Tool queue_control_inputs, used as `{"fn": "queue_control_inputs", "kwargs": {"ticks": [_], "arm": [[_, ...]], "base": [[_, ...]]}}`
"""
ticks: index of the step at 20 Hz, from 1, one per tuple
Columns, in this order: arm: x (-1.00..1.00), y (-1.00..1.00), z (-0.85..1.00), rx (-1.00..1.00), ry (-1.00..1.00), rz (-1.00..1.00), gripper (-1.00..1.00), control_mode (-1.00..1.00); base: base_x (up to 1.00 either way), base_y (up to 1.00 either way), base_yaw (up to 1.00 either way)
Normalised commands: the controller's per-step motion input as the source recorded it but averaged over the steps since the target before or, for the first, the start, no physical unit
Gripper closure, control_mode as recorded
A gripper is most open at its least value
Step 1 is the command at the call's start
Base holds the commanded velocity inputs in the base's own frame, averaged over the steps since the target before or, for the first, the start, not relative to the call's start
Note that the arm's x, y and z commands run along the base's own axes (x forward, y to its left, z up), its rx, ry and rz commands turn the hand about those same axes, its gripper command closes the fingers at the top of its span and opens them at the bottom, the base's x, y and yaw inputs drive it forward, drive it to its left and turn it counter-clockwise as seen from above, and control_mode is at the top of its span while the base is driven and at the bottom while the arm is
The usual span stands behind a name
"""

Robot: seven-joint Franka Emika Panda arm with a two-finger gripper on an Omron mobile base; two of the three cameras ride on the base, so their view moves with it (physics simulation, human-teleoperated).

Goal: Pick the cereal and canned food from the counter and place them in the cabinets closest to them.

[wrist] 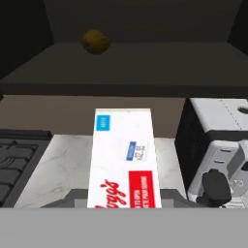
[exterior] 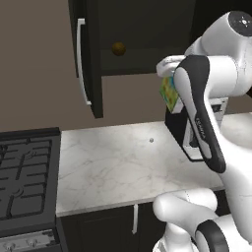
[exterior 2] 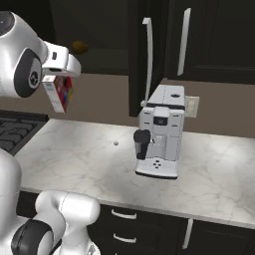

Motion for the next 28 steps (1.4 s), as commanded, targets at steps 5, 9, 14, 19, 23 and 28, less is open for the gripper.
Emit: {"fn": "queue_control_inputs", "kwargs": {"ticks": [5,9,14,19,23,28], "arm": [[-0.07,-0.17,0.22,0.07,-0.11,-0.02,1.00,-1.00],[0.00,-0.36,0.33,0.11,-0.13,-0.03,1.00,-1.00],[0.14,-0.15,0.23,0.07,-0.13,0.00,1.00,-1.00],[0.32,0.01,0.15,0.01,-0.15,-0.02,1.00,-1.00],[0.30,0.03,0.14,0.00,-0.14,-0.08,1.00,-1.00],[0.35,0.09,0.11,0.00,-0.05,-0.07,1.00,-1.00]], "base": [[0.00,0.00,0.00],[0.00,0.00,0.00],[0.00,0.00,0.00],[0.00,0.00,0.00],[0.00,0.00,0.00],[0.00,0.00,0.00]]}}
